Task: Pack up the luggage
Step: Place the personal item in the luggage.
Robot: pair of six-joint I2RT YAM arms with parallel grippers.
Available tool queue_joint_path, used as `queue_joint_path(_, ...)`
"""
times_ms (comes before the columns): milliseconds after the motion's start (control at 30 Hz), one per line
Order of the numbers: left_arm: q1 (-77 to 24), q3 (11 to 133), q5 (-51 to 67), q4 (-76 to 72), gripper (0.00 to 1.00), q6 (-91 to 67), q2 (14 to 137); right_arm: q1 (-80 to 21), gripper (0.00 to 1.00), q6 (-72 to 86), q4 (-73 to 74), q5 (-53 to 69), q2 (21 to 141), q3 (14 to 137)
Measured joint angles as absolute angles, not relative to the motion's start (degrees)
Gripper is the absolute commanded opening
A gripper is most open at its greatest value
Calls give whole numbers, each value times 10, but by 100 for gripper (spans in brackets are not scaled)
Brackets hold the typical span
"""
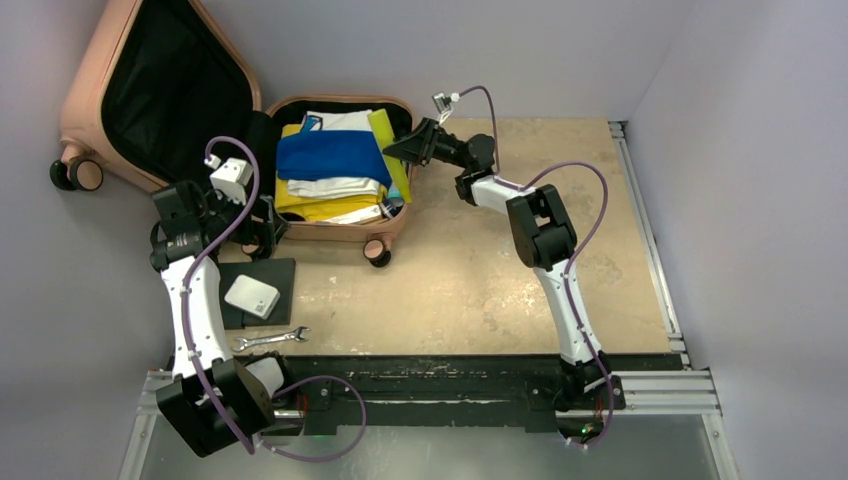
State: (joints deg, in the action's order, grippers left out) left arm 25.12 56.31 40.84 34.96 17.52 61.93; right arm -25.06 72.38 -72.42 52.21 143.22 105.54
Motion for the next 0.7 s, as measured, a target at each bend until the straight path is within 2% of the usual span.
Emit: queue_joint_path(700,274,563,433,350,99,175,629,-255,10,763,-846,488,1429,1055)
